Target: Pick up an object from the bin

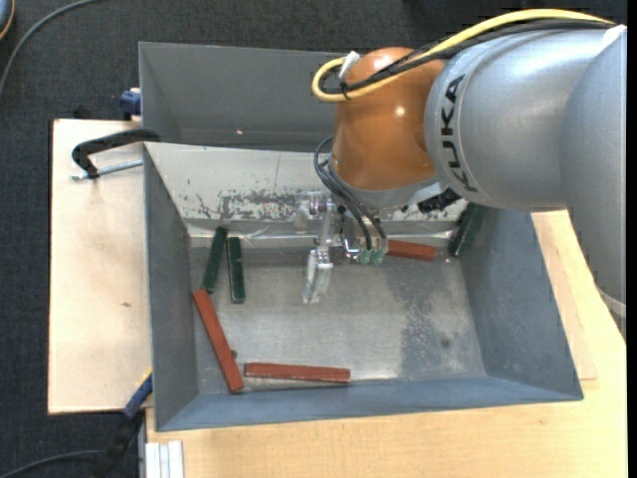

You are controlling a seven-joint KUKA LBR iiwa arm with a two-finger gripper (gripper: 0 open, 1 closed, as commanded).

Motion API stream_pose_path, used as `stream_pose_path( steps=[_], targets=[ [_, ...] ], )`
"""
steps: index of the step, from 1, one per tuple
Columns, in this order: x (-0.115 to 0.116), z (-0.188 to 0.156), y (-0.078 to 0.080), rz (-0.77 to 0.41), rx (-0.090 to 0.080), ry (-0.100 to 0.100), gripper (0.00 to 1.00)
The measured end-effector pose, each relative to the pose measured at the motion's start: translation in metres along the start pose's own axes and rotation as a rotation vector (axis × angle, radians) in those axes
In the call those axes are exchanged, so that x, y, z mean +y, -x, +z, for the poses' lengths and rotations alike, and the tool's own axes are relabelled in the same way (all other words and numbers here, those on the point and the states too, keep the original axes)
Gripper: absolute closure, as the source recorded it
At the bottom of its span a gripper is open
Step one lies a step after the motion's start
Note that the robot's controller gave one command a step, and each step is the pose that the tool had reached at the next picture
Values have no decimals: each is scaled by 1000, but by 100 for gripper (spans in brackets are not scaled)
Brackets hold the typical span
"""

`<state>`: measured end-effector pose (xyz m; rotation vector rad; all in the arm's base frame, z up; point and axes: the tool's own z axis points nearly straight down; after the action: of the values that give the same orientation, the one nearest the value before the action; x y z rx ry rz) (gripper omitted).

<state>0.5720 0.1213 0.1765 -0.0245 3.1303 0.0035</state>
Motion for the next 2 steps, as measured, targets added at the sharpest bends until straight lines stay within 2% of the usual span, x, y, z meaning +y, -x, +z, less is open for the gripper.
stream_pose_path(
  steps=[1,2],
  targets=[
    [77,28,-68,-57,17,2,0],
    [41,104,-82,-70,19,-4,0]
  ],
)
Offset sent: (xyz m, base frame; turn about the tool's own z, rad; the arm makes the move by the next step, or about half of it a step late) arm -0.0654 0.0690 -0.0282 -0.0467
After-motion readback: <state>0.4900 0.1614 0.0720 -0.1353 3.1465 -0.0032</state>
